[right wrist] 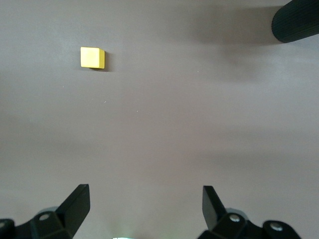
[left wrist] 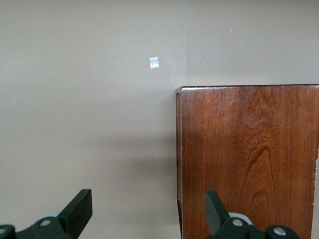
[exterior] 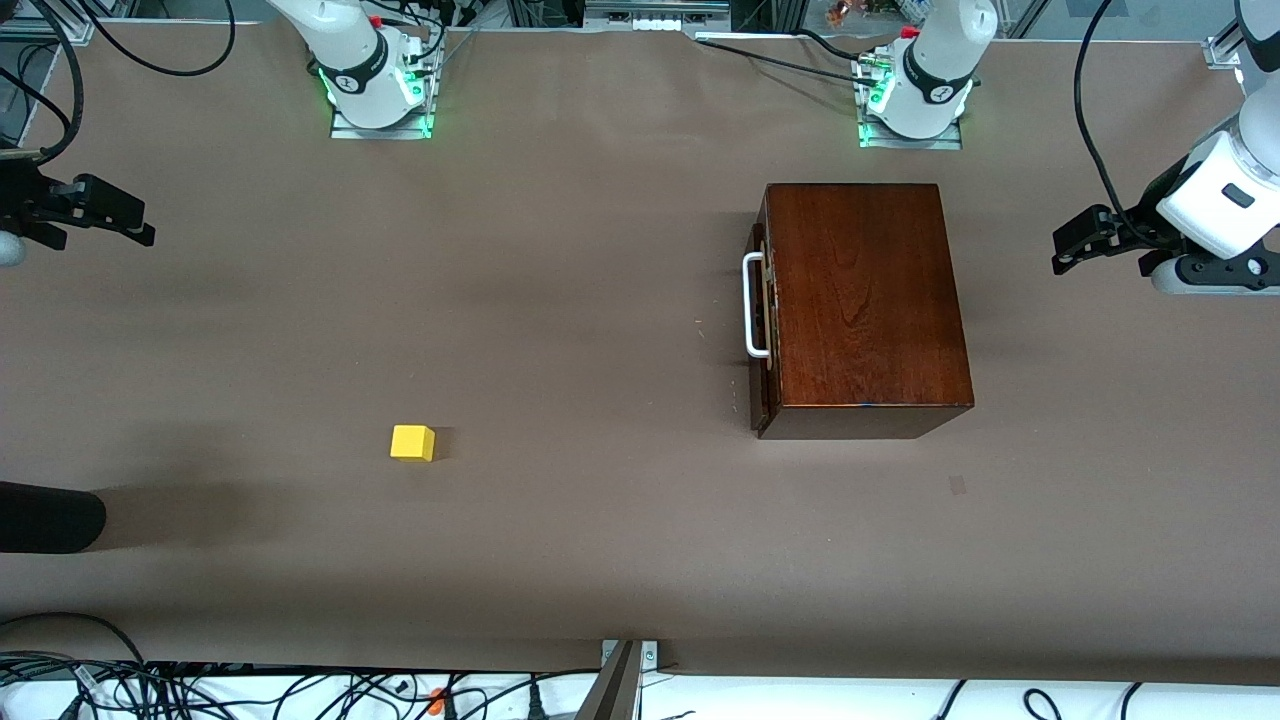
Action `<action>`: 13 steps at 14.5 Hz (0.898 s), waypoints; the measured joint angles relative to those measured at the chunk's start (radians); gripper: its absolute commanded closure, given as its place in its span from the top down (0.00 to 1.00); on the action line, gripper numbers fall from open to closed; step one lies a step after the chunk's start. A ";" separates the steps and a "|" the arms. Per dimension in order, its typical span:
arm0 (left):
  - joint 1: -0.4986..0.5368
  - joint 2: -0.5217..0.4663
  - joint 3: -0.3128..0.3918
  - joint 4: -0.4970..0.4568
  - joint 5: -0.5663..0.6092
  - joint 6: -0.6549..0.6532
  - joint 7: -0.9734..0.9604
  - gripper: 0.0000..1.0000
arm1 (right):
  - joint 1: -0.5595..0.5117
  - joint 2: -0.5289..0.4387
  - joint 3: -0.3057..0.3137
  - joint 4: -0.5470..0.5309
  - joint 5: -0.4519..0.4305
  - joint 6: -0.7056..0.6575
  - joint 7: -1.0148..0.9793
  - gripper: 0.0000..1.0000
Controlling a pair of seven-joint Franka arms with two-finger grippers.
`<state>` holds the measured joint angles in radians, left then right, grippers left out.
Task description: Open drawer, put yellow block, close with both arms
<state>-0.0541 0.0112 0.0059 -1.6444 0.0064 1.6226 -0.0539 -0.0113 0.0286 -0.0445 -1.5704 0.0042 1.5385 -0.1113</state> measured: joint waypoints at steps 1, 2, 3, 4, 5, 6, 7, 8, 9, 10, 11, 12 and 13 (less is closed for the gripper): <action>0.000 0.000 0.000 0.000 0.000 0.000 0.000 1.00 | 0.000 0.000 0.000 0.000 0.000 0.000 0.000 1.00; 0.000 0.000 0.000 0.000 0.000 0.000 0.000 1.00 | 0.000 0.000 0.000 0.000 0.000 0.000 0.000 1.00; 0.000 0.000 0.000 0.000 0.000 0.000 0.000 1.00 | 0.000 0.000 0.000 0.000 0.000 0.000 0.000 1.00; 0.000 0.000 0.000 0.000 0.000 -0.001 0.000 1.00 | 0.000 0.000 0.000 0.000 0.000 0.000 0.000 1.00; 0.000 0.000 0.000 0.000 0.000 -0.003 0.000 1.00 | 0.000 0.000 0.000 0.000 0.000 0.000 0.000 1.00; 0.000 0.001 0.000 0.000 0.000 -0.011 0.000 1.00 | 0.000 0.000 0.000 0.000 0.000 0.001 0.000 1.00; 0.000 0.003 0.000 0.000 0.000 -0.027 0.000 1.00 | 0.000 0.000 0.000 0.000 0.000 0.001 0.000 1.00; 0.000 0.008 0.000 0.000 0.000 -0.052 0.000 1.00 | 0.000 0.000 0.000 0.000 0.000 0.001 0.000 1.00; -0.001 0.016 0.000 0.000 0.000 -0.082 0.000 1.00 | 0.000 0.000 0.000 0.000 0.000 0.001 0.000 1.00; -0.002 0.024 -0.002 0.000 0.000 -0.107 0.001 1.00 | 0.000 0.000 0.000 0.000 0.000 0.001 0.000 1.00; -0.004 0.033 -0.008 0.000 -0.001 -0.117 0.002 1.00 | 0.000 0.000 0.000 0.000 0.000 0.001 0.000 1.00; -0.008 0.043 -0.020 0.000 -0.004 -0.119 0.002 1.00 | 0.000 0.000 0.000 0.000 0.000 0.001 0.000 1.00; -0.013 0.053 -0.037 0.000 -0.018 -0.116 0.000 1.00 | 0.000 0.000 0.000 0.000 0.000 0.001 0.000 1.00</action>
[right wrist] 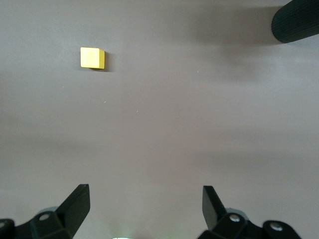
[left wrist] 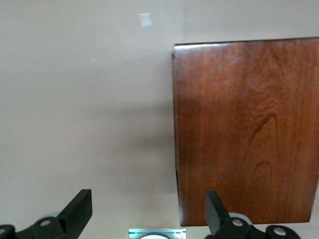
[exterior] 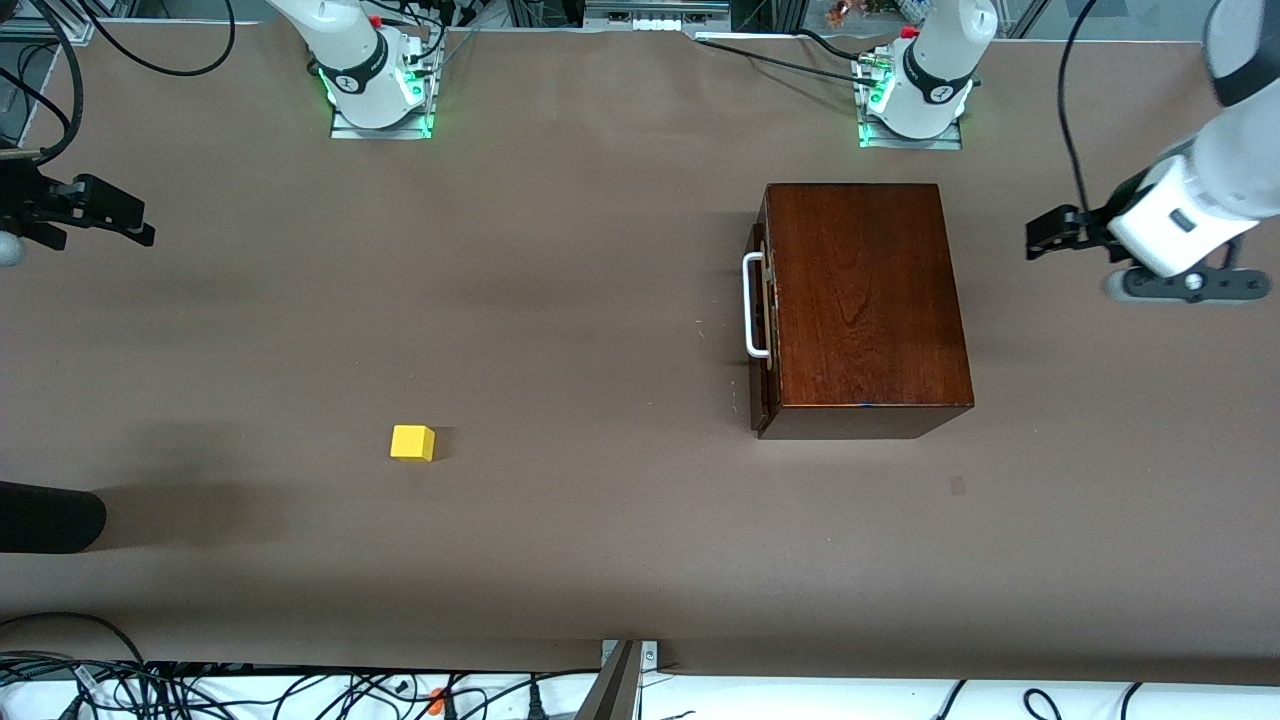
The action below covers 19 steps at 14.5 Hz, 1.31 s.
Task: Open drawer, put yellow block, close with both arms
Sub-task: 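Move the left gripper over the box to the white drawer handle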
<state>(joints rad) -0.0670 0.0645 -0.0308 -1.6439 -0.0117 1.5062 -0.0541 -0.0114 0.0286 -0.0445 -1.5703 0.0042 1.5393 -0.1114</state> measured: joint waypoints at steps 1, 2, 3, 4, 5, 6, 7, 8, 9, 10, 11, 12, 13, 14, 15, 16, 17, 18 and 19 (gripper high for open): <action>-0.005 0.013 -0.018 0.000 -0.032 0.011 -0.004 1.00 | 0.000 0.000 0.000 0.000 0.000 0.000 0.000 1.00; -0.010 0.029 -0.033 0.000 -0.071 0.039 -0.011 1.00 | 0.000 0.000 0.000 0.000 0.000 0.000 0.000 1.00; -0.019 0.047 -0.045 0.000 -0.097 0.069 -0.023 1.00 | 0.000 0.000 0.000 0.000 0.000 0.000 0.000 1.00; -0.029 0.066 -0.056 0.000 -0.109 0.094 -0.043 1.00 | 0.000 0.000 0.000 0.000 0.000 0.000 0.000 1.00; -0.046 0.086 -0.066 0.001 -0.113 0.123 -0.072 1.00 | 0.000 0.000 0.000 0.000 0.000 0.000 0.000 1.00; -0.069 0.103 -0.072 0.001 -0.113 0.149 -0.106 1.00 | 0.000 0.000 0.000 0.000 0.000 0.000 0.000 1.00; -0.100 0.119 -0.076 0.001 -0.113 0.173 -0.145 1.00 | 0.000 0.000 0.000 0.000 0.000 0.000 0.000 1.00; -0.133 0.133 -0.078 0.001 -0.113 0.194 -0.186 1.00 | 0.000 0.000 0.000 0.000 0.000 0.000 0.000 1.00; -0.168 0.144 -0.080 0.002 -0.113 0.214 -0.230 1.00 | 0.000 0.000 0.000 0.000 0.000 0.000 0.000 1.00; -0.205 0.154 -0.081 0.002 -0.113 0.231 -0.278 1.00 | 0.000 0.000 0.000 0.000 0.000 0.000 0.000 1.00; -0.243 0.165 -0.082 0.002 -0.113 0.245 -0.325 1.00 | 0.000 0.000 0.000 0.000 0.000 0.000 0.000 1.00; -0.279 0.179 -0.083 0.002 -0.113 0.262 -0.362 1.00 | 0.000 0.000 0.000 0.000 0.000 0.000 0.000 1.00; -0.313 0.194 -0.084 0.002 -0.112 0.281 -0.382 1.00 | 0.000 0.000 0.000 0.000 0.000 0.000 0.000 1.00; -0.344 0.214 -0.084 0.002 -0.111 0.301 -0.394 1.00 | 0.000 0.000 0.000 0.000 0.000 0.000 0.000 1.00; -0.371 0.234 -0.084 0.002 -0.106 0.316 -0.403 1.00 | 0.000 0.000 0.000 0.000 0.000 0.000 0.000 1.00; -0.397 0.255 -0.084 0.002 -0.094 0.325 -0.419 1.00 | 0.000 0.000 0.000 0.000 0.000 0.000 0.000 1.00; -0.421 0.275 -0.084 0.002 -0.068 0.332 -0.441 1.00 | 0.000 0.000 0.000 0.000 0.000 0.000 0.000 1.00; -0.445 0.293 -0.084 0.002 -0.034 0.335 -0.462 1.00 | 0.000 0.000 0.000 0.000 0.000 0.000 0.000 1.00; -0.468 0.308 -0.084 0.002 -0.001 0.335 -0.487 1.00 | 0.000 0.000 0.000 0.000 0.000 0.000 0.000 1.00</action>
<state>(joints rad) -0.5347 0.3726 -0.1152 -1.6422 -0.0122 1.8413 -0.5409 -0.0118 0.0286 -0.0449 -1.5699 0.0041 1.5394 -0.1114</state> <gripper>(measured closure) 0.000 0.000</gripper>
